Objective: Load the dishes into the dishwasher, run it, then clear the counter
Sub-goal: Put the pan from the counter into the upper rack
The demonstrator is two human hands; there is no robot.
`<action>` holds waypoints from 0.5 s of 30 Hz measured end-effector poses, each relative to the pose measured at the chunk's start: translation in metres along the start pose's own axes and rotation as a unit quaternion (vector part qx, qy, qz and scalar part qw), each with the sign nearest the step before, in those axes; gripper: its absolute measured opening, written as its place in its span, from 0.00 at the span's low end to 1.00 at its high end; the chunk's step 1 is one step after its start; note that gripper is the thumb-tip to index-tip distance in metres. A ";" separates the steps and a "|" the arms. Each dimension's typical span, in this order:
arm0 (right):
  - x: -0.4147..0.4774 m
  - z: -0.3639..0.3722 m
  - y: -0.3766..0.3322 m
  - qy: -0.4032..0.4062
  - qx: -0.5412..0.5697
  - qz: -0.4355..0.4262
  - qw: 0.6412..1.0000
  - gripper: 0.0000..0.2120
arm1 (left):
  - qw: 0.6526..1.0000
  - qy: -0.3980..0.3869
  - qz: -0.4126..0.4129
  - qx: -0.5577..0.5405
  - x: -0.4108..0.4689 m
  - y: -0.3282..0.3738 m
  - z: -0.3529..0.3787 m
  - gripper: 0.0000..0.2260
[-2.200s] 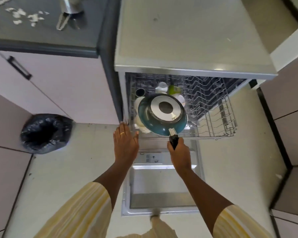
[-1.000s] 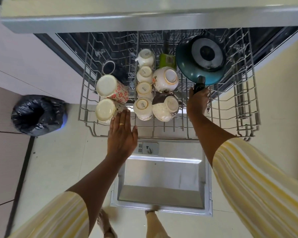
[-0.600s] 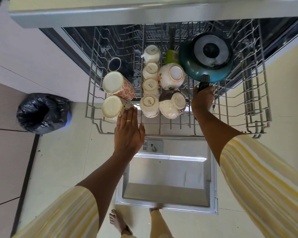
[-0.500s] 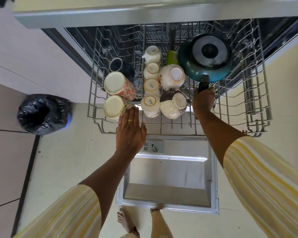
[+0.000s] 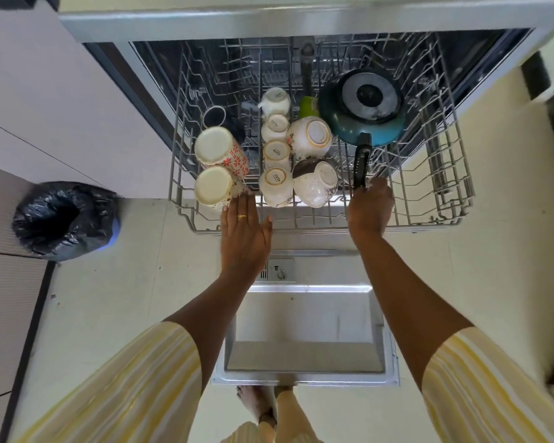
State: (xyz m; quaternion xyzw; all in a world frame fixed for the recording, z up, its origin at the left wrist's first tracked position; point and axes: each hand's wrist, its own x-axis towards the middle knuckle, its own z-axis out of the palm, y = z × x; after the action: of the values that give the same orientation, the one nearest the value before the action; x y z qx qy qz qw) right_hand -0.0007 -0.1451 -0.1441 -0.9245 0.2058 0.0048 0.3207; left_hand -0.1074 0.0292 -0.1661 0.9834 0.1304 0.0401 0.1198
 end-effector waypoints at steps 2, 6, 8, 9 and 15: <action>-0.020 -0.004 0.007 0.034 -0.037 -0.029 0.998 0.18 | 0.998 -0.003 -0.041 -0.042 -0.017 -0.001 0.002 0.27; -0.062 -0.002 0.016 0.072 0.031 0.086 0.993 0.32 | 0.979 -0.010 -0.153 -0.133 -0.040 0.000 0.004 0.32; -0.074 0.003 0.016 0.027 0.098 0.128 0.986 0.35 | 0.957 0.005 -0.220 -0.188 -0.040 0.003 0.000 0.36; -0.076 0.006 0.016 -0.005 0.136 0.147 0.980 0.36 | 0.942 0.005 -0.258 -0.214 -0.037 0.005 -0.002 0.37; -0.073 0.012 0.004 -0.053 0.325 0.205 0.922 0.27 | 0.875 -0.026 -0.362 -0.321 -0.014 0.009 -0.007 0.44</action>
State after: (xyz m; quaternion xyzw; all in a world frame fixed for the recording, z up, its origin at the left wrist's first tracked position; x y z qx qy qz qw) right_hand -0.0678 -0.1134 -0.1455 -0.7056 0.3634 0.0525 0.6060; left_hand -0.1198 0.0183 -0.1582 0.7758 0.4536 0.0076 0.4386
